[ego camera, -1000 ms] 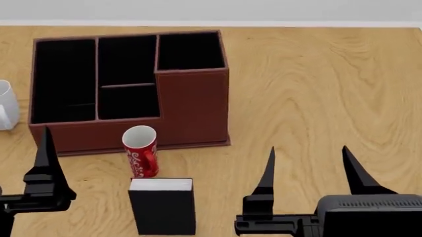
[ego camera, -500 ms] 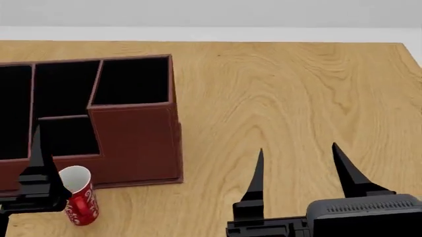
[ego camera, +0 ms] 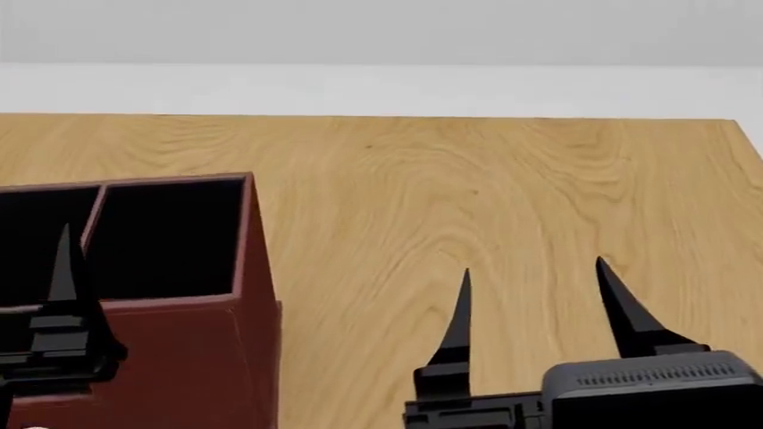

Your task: Pick up the book and place it in the right compartment of the caddy.

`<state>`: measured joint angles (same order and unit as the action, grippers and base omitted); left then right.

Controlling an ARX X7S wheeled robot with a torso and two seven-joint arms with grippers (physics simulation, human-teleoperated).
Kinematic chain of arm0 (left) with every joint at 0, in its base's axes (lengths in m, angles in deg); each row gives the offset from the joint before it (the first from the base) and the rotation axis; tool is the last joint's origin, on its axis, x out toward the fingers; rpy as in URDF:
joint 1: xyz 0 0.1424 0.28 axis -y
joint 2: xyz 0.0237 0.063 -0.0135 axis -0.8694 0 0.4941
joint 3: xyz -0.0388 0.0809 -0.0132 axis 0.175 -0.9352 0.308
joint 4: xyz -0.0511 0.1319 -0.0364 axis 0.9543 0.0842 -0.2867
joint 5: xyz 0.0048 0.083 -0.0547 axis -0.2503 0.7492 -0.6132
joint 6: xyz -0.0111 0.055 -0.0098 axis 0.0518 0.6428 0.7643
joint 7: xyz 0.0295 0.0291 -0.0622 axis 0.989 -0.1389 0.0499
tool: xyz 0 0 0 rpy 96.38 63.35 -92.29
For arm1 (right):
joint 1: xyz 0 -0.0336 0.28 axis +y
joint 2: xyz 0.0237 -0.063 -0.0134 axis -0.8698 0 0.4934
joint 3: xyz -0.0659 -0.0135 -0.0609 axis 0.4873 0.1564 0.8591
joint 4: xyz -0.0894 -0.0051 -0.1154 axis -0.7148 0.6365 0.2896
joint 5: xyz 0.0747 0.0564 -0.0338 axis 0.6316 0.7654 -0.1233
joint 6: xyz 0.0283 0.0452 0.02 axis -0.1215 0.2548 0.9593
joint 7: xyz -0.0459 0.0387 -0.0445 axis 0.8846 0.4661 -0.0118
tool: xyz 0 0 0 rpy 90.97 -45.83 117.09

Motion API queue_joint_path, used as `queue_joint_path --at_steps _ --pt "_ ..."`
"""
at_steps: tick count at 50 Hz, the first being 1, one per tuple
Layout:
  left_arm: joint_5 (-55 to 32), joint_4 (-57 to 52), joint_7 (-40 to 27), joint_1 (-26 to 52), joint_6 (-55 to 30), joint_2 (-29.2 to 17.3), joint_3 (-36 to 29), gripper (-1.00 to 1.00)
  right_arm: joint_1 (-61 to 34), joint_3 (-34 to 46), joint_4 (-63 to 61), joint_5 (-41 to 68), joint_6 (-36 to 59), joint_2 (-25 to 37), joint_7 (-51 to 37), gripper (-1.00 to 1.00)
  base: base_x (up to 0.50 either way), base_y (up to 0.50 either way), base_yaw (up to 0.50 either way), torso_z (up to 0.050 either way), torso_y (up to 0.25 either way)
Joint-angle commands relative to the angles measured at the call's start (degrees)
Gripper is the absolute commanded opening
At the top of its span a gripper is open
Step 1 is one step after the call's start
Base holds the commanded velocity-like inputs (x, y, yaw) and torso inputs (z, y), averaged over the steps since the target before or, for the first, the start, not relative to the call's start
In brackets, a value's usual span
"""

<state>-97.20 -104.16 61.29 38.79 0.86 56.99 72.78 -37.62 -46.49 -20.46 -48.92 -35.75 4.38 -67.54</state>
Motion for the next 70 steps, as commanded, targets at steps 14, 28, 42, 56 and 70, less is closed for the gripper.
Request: queue_joint_path --at_steps 14,28,42,56,70 --pt "-0.5 -0.4 -1.5 -0.1 0.4 -1.4 -1.1 1.0 -1.5 3.9 0.6 -4.5 3.6 0.9 -4.3 1.0 0.12 -0.01 0.11 0.0 0.001" --pt "-1.1 -0.9 -2.3 -0.1 0.3 -2.0 -1.4 1.0 -1.6 3.7 1.4 -2.6 2.8 1.0 -3.6 1.0 0.0 0.0 0.5 0.0 0.0" --pt "-1.3 -0.6 -2.8 0.0 0.7 -2.5 -1.9 1.0 -1.7 3.6 0.7 -1.9 3.5 1.1 -3.9 1.0 0.0 0.0 0.5 0.0 0.0" --pt "-1.7 -0.7 -3.3 0.0 0.9 -3.0 -2.3 1.0 -1.4 3.4 4.0 -1.3 0.0 1.8 -3.2 1.0 0.0 0.0 0.5 0.0 0.0" --pt "-1.4 1.9 -2.9 0.4 3.0 -3.1 -3.0 1.0 -1.9 4.2 0.7 -0.6 3.4 1.5 -4.2 1.0 0.0 0.0 0.5 0.0 0.0"
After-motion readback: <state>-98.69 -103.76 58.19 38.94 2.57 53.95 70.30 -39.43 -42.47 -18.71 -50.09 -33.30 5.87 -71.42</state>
